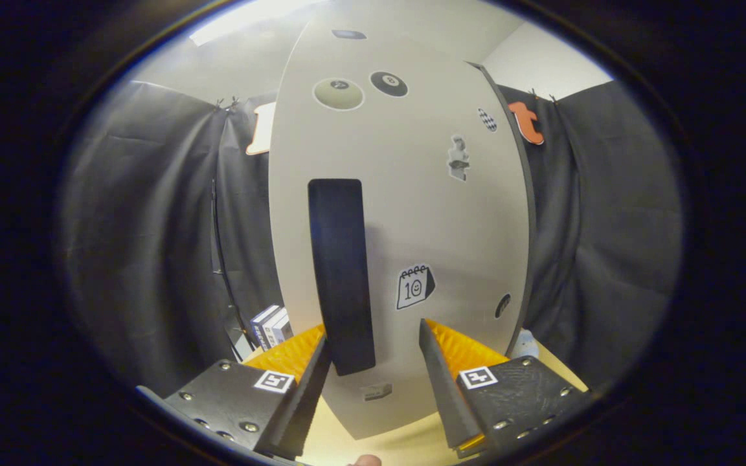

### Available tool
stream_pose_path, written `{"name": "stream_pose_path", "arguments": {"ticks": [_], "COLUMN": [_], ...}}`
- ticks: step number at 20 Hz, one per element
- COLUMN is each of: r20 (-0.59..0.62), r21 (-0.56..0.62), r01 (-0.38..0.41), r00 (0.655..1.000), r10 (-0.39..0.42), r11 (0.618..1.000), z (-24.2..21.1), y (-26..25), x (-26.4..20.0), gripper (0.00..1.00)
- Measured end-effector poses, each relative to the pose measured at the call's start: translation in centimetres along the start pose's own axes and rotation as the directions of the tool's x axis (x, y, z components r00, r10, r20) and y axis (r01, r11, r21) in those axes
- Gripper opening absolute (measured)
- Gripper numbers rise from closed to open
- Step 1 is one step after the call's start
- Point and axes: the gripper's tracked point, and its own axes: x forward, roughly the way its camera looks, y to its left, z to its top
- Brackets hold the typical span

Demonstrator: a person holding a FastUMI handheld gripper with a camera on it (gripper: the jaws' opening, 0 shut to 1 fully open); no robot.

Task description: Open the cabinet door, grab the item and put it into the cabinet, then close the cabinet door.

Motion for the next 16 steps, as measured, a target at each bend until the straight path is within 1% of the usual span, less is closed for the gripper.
{"name": "stream_pose_path", "arguments": {"ticks": [4, 5, 16], "r20": [0.0, 0.003, 0.02], "r21": [0.008, 0.01, 0.032], "r01": [-0.014, -0.017, -0.043], "r00": [1.0, 1.0, 0.999], "r10": [0.014, 0.017, 0.043], "r11": [1.0, 1.0, 0.999], "z": [-0.2, -0.1, 0.0], "y": [1.0, 1.1, 3.7], "x": [2.2, 2.9, 8.6], "gripper": [0.96, 0.97, 0.98]}}
